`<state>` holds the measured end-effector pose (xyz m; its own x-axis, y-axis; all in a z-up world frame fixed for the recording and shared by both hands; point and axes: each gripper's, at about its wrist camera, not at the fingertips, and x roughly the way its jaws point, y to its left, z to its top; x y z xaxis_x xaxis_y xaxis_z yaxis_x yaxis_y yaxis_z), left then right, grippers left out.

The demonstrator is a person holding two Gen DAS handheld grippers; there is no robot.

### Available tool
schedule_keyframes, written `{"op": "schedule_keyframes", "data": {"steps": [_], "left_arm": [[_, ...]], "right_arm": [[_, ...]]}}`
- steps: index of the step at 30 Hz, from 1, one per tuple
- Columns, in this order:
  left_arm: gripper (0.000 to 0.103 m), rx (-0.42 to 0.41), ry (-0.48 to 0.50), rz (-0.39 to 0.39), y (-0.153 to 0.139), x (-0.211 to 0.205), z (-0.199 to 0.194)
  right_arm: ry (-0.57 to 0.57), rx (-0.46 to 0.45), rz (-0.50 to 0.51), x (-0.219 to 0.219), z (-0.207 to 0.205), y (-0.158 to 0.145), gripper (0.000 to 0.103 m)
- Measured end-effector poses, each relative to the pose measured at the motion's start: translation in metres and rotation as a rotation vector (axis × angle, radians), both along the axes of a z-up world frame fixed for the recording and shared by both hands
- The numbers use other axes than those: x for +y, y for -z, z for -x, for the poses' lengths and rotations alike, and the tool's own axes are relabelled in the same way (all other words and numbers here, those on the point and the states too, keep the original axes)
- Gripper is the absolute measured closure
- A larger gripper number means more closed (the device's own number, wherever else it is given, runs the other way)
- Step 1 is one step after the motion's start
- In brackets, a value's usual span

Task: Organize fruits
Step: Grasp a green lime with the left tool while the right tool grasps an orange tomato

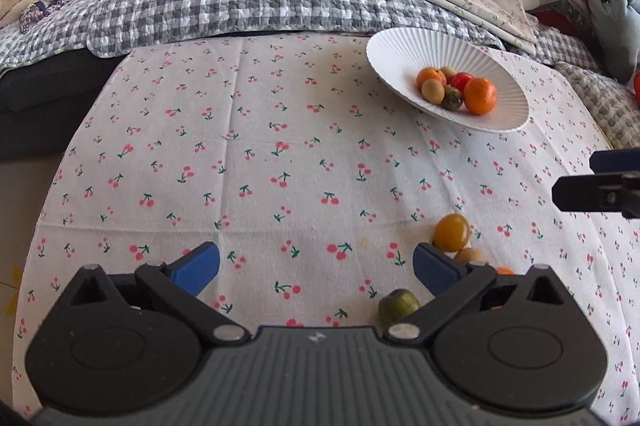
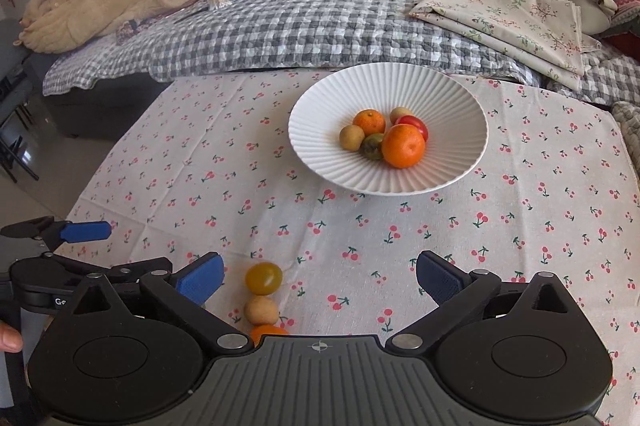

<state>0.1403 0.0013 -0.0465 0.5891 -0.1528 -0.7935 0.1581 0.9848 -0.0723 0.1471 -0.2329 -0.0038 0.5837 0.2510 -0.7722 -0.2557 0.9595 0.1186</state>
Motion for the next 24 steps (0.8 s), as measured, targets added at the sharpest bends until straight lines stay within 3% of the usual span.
{"op": "schedule_keyframes", "data": {"steps": [11,16,21,24], "left_arm": [[0.002,0.02,0.061,-0.039,0.017,-0.013,0.02],[0.007,0.007,0.115,-0.038,0.02,-0.025,0.026],[0.034,0.017,0.144,-0.057,0.028,-0.032,0.025],[0.047,0.027,0.151,-0.041,0.032,-0.032,0.024]], "right_arm": [[-0.056,0.071,0.041,0.012,0.008,0.02,0.002],[-0.102,0.108,0.054,0.023,0.01,0.03,0.013],[-0.12,0.147,0.071,0.029,0.01,0.042,0.033],[-0.123,0.163,0.069,0.031,0.009,0.047,0.037]]}}
